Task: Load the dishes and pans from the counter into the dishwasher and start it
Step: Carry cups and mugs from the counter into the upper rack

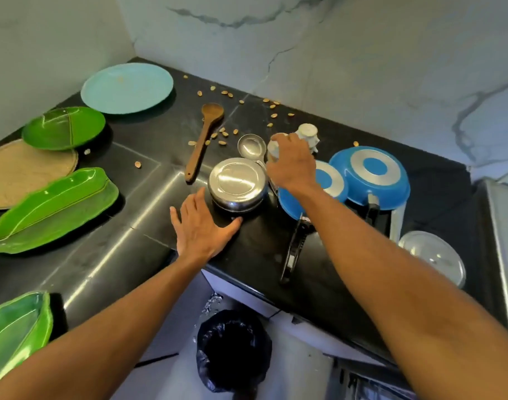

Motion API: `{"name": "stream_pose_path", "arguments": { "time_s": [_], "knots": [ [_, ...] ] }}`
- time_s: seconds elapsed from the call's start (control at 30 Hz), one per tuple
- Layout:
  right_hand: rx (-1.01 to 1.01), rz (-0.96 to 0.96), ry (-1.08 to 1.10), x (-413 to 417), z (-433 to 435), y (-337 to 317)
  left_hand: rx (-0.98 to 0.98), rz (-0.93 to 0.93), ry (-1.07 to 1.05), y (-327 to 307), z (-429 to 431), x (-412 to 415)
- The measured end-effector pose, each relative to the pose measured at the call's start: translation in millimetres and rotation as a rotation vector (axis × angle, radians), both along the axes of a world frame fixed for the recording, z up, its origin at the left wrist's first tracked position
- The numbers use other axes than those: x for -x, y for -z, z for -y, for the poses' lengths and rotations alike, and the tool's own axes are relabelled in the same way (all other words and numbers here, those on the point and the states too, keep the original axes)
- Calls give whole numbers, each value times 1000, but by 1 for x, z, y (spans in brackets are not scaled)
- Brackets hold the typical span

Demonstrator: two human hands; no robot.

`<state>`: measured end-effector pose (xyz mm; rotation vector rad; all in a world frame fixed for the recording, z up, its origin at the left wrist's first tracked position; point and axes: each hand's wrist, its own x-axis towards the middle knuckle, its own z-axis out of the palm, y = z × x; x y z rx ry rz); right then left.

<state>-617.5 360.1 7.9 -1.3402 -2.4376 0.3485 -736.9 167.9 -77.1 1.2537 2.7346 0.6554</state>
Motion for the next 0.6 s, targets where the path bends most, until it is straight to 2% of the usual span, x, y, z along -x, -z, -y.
{"name": "stream_pose_path", "arguments": {
  "time_s": [0.13, 0.23, 0.33, 0.43, 0.6],
  "knots": [
    [66, 164, 57, 25, -37, 4, 45, -42, -23, 3, -4, 1],
    [183, 211, 109, 34, -51, 6, 81, -80, -26, 1, -5, 1],
    [166, 217, 127, 37, -56, 12, 98, -76, -22, 0, -6, -1],
    [139, 114, 136, 34, -57, 12, 120, -78, -20, -1, -6, -1],
    [111, -170, 191, 20, -41, -14, 147, -76, 3, -1, -5, -3]
  ]
}}
